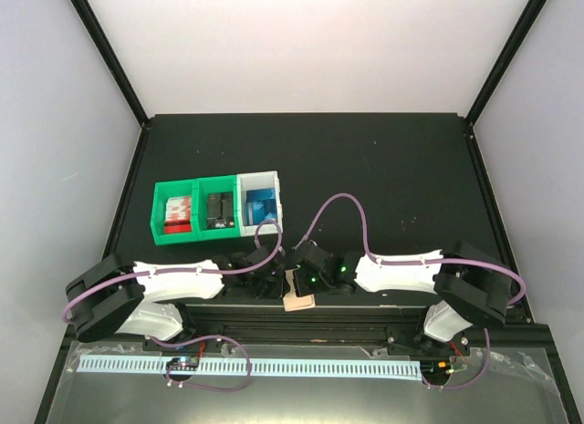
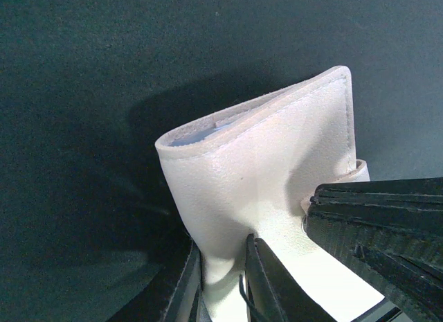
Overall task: Put the credit cards into the card holder
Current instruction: Close the card holder at the center of the board.
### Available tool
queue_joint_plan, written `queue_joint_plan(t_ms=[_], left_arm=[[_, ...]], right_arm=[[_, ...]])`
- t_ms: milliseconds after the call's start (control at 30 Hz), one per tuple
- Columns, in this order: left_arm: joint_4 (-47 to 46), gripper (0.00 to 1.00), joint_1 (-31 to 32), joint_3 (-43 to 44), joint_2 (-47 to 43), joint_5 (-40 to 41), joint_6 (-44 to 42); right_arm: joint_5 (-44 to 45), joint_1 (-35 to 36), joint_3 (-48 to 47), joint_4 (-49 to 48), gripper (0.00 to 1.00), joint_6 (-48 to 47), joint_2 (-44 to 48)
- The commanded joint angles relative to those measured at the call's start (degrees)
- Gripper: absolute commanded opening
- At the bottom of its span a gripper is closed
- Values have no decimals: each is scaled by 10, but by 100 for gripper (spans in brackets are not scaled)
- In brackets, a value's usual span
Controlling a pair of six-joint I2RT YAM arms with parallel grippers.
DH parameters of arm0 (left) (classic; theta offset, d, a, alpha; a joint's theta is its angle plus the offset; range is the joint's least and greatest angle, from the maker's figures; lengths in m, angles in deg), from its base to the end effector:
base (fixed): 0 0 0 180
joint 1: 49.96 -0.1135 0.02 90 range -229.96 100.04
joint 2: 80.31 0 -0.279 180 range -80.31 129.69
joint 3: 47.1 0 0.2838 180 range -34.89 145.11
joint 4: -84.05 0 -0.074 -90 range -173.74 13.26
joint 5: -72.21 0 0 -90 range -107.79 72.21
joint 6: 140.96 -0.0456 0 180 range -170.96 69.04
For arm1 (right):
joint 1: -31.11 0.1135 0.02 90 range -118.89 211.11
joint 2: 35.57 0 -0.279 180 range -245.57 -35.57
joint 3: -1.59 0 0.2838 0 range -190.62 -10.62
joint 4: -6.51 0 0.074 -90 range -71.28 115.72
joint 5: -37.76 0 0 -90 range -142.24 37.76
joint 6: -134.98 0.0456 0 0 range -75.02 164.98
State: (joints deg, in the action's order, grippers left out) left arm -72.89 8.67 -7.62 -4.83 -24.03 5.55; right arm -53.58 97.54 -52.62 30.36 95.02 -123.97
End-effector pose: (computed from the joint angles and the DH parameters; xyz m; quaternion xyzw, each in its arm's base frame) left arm 0.1212 -0.2084 0.1144 0.0323 0.9619 -0.2529 0.0986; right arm 0.1231 0.2848 0.1315 -0.1402 0.9510 0.2400 0.1354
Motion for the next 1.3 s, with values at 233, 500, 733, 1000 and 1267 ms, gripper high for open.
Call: queue_joint_plan(t_ms=[233,500,733,1000,1267], left_arm=[[29,18,3,-16,30,6,-15],[29,18,3,-17,31,7,-14],[30,18,2,-20,29,8,-12],[29,18,1,-17,33,8,-12],[31,18,0,-14,27,9,-12]], right_arm=[[-83,9,53,-55,1,38,-21],[-90,9,113,-101,1,69,-16],[-110,9,170,-162,1,99,-14],[-118,7,227,-209,1,119,-20],[-106,-4,207,-220,2,98,44]])
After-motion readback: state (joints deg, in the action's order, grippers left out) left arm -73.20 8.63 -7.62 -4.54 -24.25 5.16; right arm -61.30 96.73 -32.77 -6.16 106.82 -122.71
